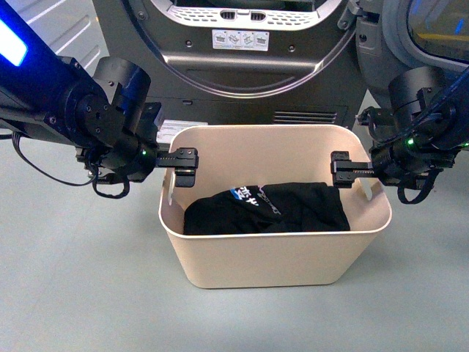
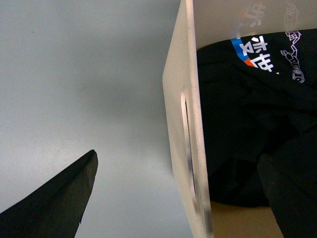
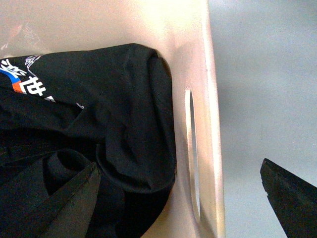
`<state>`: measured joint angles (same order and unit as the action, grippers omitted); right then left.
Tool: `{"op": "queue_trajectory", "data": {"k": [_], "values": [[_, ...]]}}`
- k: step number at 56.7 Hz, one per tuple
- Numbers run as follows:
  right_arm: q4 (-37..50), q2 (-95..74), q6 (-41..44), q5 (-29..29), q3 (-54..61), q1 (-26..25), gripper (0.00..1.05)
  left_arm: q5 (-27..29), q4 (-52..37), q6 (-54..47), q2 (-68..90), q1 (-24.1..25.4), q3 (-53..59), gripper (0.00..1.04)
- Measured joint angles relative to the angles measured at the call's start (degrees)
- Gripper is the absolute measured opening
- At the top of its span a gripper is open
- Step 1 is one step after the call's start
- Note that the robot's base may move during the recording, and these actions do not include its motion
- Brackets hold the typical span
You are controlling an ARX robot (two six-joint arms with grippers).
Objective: Move hamper under clothes hanger
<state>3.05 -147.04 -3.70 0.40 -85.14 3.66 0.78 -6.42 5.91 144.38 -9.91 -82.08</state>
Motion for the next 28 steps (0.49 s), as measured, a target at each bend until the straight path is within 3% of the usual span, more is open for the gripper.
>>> {"op": "queue_trajectory", "data": {"k": [16, 22, 28], "values": [[0.3, -1.6, 0.0, 1.6, -0.8, 0.5, 0.97, 0.5, 0.7, 0.1, 1.9, -0.4, -2.3, 0.98], [0.3, -2.1, 0.0, 2.6, -1.5, 0.8, 0.82, 0.7, 0.9, 0.0, 2.0, -0.6, -2.7, 0.97], [0.1, -2.5, 0.0, 3.1, -2.3, 1.1, 0.61, 1.2, 0.9, 0.2, 2.3, -1.0, -2.8, 0.76]]}}
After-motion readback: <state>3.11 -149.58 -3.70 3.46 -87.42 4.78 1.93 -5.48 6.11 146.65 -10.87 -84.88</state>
